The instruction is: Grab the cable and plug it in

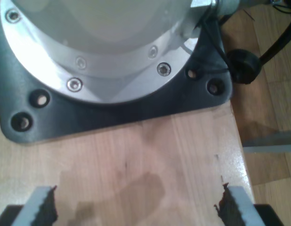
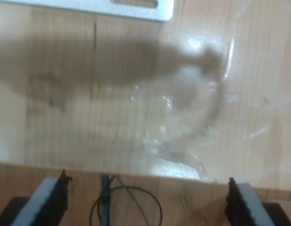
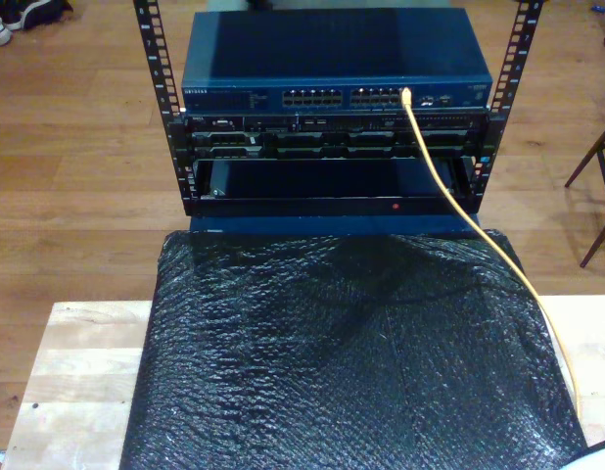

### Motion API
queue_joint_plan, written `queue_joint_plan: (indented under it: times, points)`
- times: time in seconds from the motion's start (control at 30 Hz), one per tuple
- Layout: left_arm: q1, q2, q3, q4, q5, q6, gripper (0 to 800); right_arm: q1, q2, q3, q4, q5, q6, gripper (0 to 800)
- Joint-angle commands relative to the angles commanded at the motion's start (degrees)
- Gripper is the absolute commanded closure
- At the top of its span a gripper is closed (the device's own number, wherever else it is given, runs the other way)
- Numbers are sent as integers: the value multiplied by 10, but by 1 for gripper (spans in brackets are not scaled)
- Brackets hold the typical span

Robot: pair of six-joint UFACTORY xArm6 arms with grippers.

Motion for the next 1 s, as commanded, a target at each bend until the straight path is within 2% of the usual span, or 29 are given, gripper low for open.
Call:
queue_joint_plan:
  times: [0.27, 0.5, 1.0]
  points:
    - [0, 0, 0, 0, 0, 0, 0, -39, 4, 21, 1, -11, -33, 1]
    - [0, 0, 0, 0, 0, 0, 0, -47, 16, 52, 2, -69, -33, 1]
    - [0, 1, 0, 0, 0, 0, 0, -54, 19, 61, 4, -96, -40, 0]
